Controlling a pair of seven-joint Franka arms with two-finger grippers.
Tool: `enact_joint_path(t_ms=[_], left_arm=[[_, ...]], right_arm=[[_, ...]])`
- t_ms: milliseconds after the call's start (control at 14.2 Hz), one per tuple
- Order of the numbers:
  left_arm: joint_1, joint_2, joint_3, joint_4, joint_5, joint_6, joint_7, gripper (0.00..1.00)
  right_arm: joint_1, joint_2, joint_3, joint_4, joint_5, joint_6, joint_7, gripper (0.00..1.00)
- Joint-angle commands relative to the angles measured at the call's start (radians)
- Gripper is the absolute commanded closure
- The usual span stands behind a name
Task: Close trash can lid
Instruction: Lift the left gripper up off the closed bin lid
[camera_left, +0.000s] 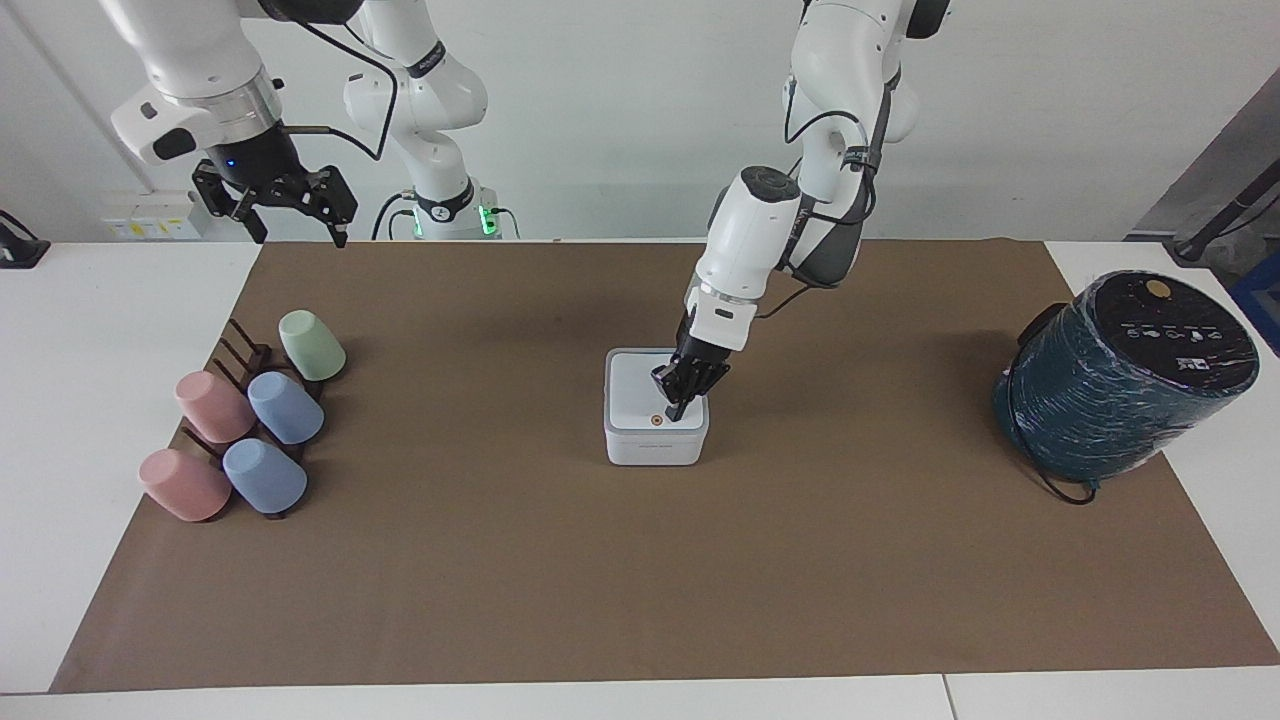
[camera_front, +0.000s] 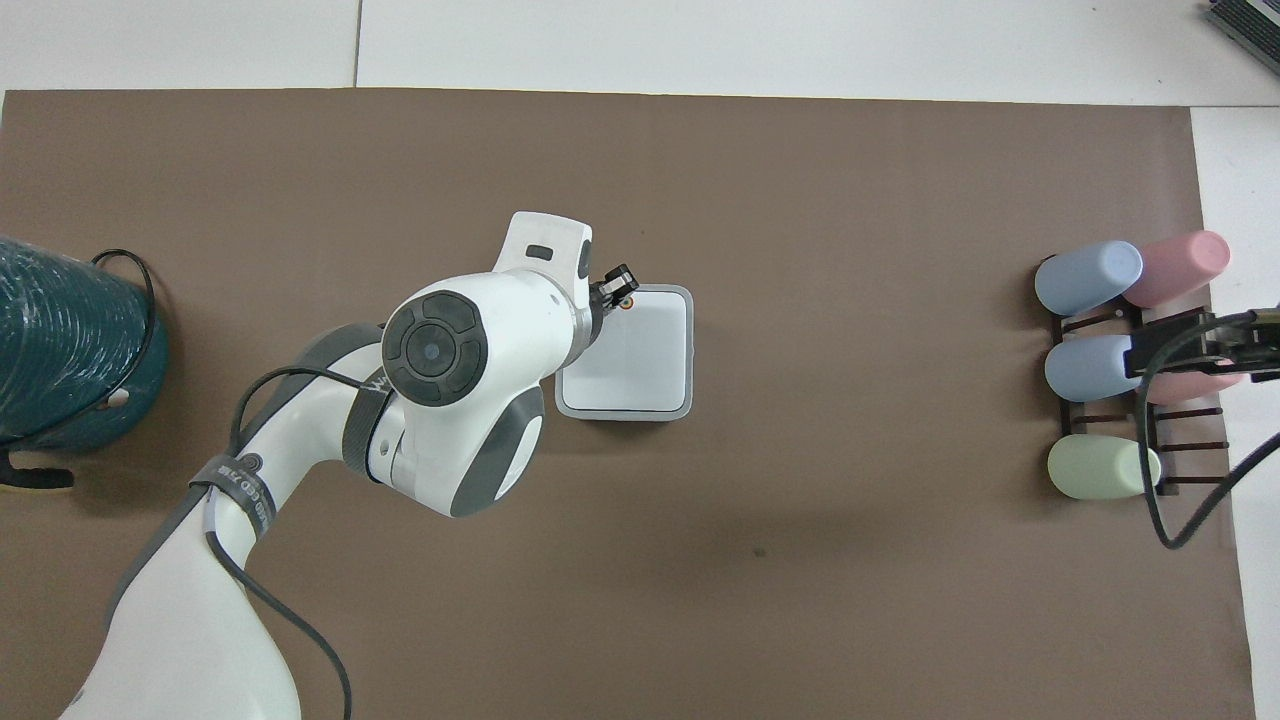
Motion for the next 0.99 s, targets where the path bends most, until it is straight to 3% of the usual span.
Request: enact_joint_path(t_ms=[0,141,563,915], left_arm=[[-0.007,0.018,0.007,0.043,-0.005,-0.050,0.010,0.99],[-0.003,-0.007,0.009,0.079,-0.002,-0.156,0.010,0.99],[0.117,-0.027,0.007,0.327,0.049,-0.616,0.092,0.88],[0.284,-0.134,0.009,0.335,0.043,-0.811,0.446,0.85]], right_arm=[[-0.006,-0.023,0.005,-0.025,0.002,0.003,-0.020,0.00],[-0.006,-0.023,0.005,-0.025,0.003,0.003,-0.020,0.00],[-0.006,-0.023,0.005,-0.025,0.002,0.003,-0.020,0.00],[-0.006,-0.023,0.005,-0.025,0.003,0.003,-0.020,0.00]])
